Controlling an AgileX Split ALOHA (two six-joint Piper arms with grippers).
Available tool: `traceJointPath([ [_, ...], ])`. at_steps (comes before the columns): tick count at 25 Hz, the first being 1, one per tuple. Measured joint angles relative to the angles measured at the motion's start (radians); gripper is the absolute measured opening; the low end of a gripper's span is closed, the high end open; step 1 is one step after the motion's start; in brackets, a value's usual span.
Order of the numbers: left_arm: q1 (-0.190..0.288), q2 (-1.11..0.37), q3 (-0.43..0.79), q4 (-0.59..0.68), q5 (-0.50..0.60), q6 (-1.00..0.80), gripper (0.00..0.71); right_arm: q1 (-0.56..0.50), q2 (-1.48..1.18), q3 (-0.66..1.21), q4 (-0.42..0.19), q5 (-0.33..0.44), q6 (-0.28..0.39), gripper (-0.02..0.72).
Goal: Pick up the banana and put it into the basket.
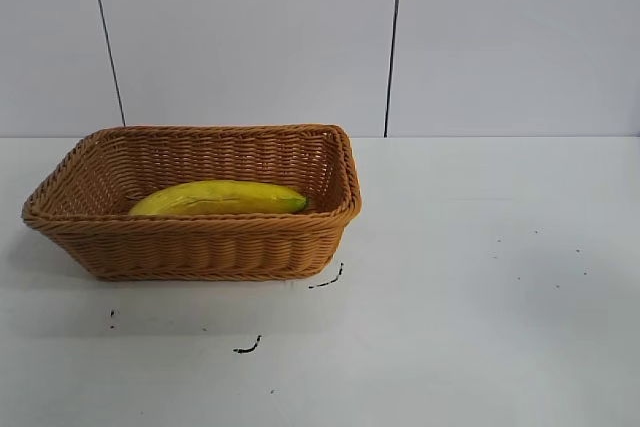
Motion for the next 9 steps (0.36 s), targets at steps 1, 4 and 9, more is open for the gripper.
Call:
traceJointPath([
  [1, 0.000, 0.000, 0.000, 0.000, 0.000, 0.000, 0.690, 0.000, 0.000, 0.000, 0.000, 0.001, 0.000, 0.639],
  [4, 0.000, 0.000, 0.000, 0.000, 0.000, 0.000, 0.690, 0.000, 0.000, 0.000, 0.000, 0.001, 0.000, 0.639],
  [9, 0.000, 0.000, 0.000, 0.000, 0.000, 0.000, 0.690, 0.000, 0.000, 0.000, 0.000, 0.001, 0.000, 0.639],
])
